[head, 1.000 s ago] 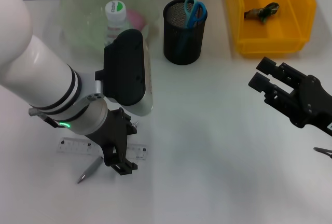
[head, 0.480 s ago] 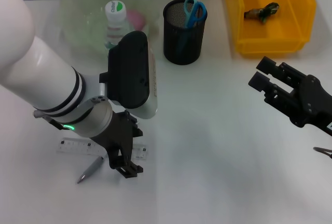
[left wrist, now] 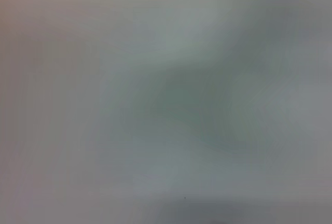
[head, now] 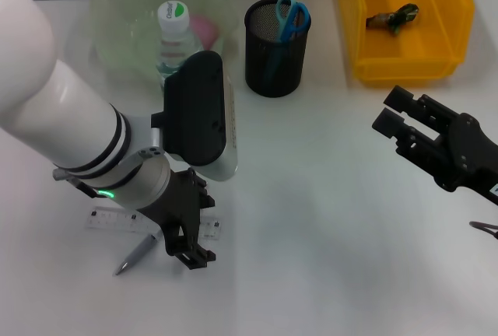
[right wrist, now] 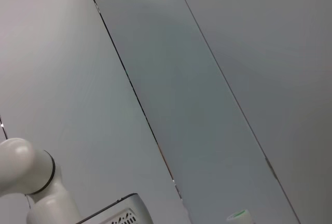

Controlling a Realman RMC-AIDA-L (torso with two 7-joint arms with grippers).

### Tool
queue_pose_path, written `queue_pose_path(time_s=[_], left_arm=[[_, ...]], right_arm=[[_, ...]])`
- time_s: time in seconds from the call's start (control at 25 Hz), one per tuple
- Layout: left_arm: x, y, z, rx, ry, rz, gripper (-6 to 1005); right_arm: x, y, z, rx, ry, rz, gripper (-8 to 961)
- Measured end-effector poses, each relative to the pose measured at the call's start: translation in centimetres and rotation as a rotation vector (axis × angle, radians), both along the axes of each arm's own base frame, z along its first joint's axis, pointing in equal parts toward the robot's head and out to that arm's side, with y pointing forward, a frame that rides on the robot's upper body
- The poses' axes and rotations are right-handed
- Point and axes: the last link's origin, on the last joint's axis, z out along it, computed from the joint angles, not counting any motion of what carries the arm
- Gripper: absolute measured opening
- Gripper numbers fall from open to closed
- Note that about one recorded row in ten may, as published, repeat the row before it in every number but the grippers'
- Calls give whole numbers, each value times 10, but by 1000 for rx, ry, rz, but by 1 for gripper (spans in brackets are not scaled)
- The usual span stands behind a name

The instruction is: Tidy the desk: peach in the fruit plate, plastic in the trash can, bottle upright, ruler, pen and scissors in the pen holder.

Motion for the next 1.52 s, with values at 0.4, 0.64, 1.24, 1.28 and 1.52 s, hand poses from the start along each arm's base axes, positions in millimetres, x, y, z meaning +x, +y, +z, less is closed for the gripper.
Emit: queue_pose_path(time_s=[0.4,0.64,1.24,1.28,1.52], left_arm=[[-2,-1,-2,-1,3,5,724],[-2,0,-3,3,7,-5,711],[-3,1,-4,1,16,-5,521],[-3,1,-4,1,16,-4,514],[-3,1,-4,-5,21,-2,451]], right_arm=[[0,0,0,0,0,0,562],[0,0,0,-1,2,1,562],[-1,-1,0,-6,8,3,561],[-1,0,0,-7,9,3,561],[-2,1,0,-9,9,3,561]])
